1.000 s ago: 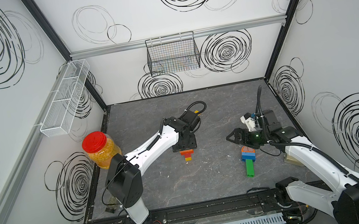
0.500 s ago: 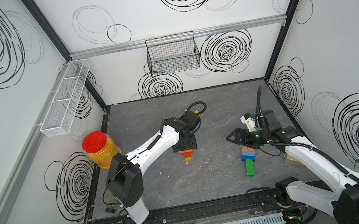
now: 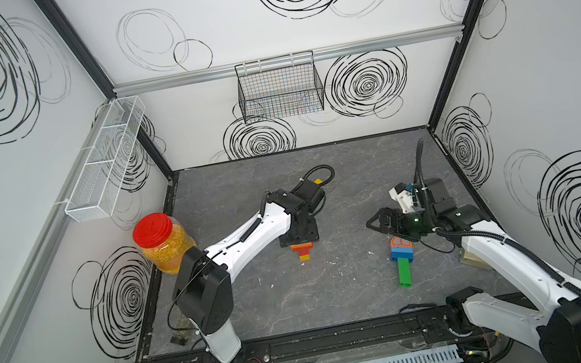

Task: Assemble an ice cream with lego
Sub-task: Assemble the lego brick with the lego brick.

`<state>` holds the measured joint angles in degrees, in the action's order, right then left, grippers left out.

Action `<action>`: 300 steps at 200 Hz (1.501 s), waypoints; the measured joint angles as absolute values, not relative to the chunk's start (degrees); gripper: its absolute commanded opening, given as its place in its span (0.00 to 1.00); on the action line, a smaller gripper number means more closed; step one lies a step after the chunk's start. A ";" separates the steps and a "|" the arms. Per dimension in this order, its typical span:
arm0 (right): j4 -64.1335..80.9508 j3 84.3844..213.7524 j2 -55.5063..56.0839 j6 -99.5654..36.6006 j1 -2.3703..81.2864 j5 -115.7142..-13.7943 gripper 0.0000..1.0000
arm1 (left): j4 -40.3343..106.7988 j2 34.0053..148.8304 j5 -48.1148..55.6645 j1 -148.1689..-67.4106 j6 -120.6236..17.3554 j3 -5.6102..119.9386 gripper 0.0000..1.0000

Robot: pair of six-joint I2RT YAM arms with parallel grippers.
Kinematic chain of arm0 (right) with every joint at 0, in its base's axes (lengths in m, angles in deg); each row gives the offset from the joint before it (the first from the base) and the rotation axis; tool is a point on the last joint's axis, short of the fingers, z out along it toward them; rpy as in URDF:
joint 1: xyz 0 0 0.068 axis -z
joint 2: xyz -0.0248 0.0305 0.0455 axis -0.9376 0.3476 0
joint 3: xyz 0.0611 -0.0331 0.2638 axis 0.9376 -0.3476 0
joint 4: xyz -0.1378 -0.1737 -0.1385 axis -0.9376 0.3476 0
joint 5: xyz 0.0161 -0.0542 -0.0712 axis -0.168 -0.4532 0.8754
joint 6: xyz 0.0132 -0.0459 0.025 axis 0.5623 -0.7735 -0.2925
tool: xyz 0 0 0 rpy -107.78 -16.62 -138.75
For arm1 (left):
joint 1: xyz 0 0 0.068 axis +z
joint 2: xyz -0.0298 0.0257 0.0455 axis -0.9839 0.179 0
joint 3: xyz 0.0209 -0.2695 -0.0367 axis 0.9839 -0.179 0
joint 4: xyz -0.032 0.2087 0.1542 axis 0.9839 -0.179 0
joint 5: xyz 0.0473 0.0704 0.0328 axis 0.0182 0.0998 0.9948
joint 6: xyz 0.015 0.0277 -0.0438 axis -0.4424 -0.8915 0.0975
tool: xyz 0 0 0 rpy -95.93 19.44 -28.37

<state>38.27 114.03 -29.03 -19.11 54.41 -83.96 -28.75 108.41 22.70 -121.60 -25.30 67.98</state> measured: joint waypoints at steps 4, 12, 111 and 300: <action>38.27 114.03 -29.03 -19.11 54.41 -83.96 1.00 | -28.75 108.43 22.70 -121.60 -25.30 68.00 0.50; 38.27 114.03 -29.03 -19.09 54.41 -83.96 1.00 | -28.84 108.52 22.70 -121.62 -25.30 68.13 0.50; 38.33 114.03 -29.03 -19.11 54.41 -83.96 1.00 | -28.95 109.33 23.14 -121.73 -25.41 68.94 0.50; 38.75 114.03 -29.88 -19.11 54.46 -83.82 1.00 | -23.37 106.95 23.34 -121.75 -28.56 63.80 0.45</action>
